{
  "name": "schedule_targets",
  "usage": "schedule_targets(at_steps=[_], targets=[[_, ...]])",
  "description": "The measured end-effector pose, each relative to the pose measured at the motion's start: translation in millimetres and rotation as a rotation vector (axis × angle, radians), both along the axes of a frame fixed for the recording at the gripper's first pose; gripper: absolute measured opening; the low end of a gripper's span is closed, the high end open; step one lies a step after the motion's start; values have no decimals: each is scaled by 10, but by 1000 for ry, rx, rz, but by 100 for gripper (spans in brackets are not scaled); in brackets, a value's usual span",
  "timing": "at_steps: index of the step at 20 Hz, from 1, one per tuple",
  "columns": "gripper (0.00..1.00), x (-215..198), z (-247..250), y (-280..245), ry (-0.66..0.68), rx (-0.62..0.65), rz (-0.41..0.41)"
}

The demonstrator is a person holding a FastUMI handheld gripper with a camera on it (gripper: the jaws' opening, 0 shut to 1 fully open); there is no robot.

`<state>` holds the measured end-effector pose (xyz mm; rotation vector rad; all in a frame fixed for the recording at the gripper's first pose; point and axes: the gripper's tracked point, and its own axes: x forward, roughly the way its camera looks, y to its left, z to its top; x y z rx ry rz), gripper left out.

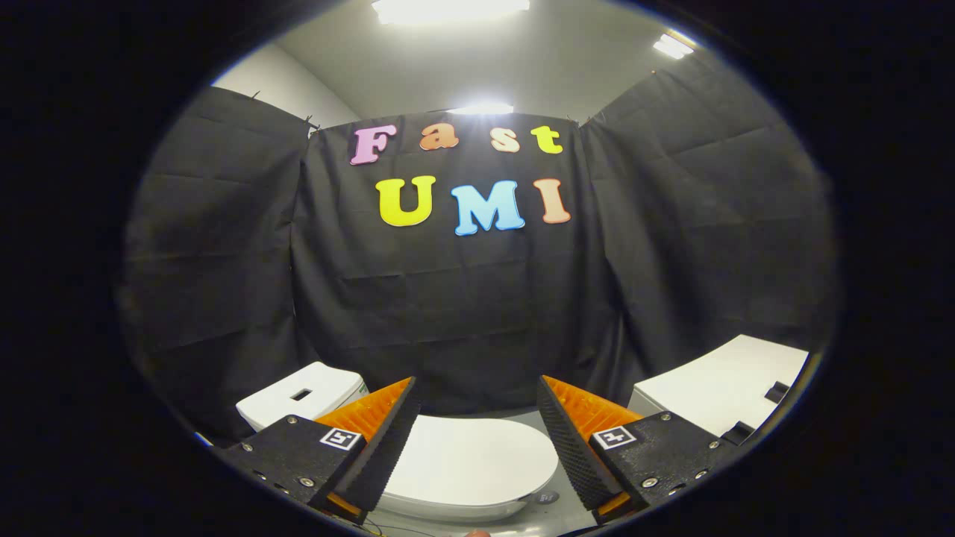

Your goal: Open the toilet lid.

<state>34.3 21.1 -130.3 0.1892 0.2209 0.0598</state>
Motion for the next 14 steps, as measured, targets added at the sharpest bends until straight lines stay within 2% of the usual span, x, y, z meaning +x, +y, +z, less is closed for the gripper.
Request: schedule_targets(at_steps=[3, 10, 14], targets=[[97, 30, -461, -83, 91, 44, -6], [96, 8, -1249, -111, 222, 273, -17], [96, -75, -1726, -71, 310, 361, -33]])
